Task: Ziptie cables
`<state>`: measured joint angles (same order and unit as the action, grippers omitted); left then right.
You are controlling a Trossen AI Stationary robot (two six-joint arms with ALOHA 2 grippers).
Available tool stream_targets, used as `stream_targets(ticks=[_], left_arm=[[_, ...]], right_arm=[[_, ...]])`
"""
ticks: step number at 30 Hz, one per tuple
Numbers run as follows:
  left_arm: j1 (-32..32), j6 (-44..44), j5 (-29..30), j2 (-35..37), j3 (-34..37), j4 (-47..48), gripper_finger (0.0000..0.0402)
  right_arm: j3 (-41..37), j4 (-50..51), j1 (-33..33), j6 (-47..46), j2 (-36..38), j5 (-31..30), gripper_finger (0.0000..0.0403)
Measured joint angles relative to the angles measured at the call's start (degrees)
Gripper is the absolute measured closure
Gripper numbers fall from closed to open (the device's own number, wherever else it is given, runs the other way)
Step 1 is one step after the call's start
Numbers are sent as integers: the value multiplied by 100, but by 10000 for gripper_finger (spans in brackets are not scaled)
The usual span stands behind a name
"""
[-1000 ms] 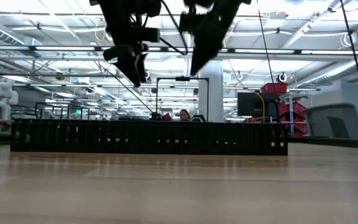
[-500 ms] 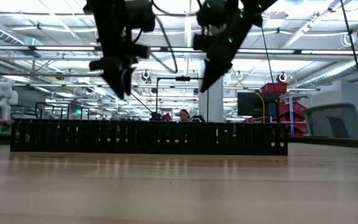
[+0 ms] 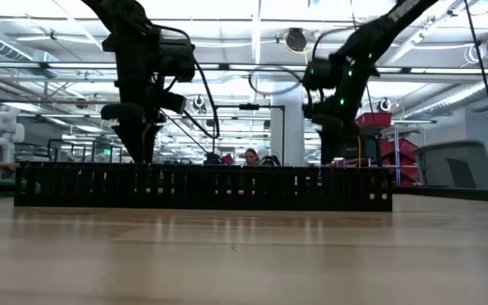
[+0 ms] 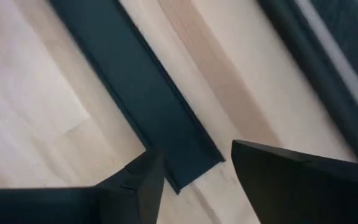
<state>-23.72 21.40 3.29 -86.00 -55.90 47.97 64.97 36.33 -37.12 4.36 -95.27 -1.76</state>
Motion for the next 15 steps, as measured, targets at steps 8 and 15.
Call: stream_targets(ticks=[8,15], left_arm=[[-1,24,-93,163,-2,322,171],[-27,-88,-176,607,-4,22,171]], right_arm=[[2,-79,-234,-464,-478,506,263],[618,20,-334,-693,-1041,492,270]])
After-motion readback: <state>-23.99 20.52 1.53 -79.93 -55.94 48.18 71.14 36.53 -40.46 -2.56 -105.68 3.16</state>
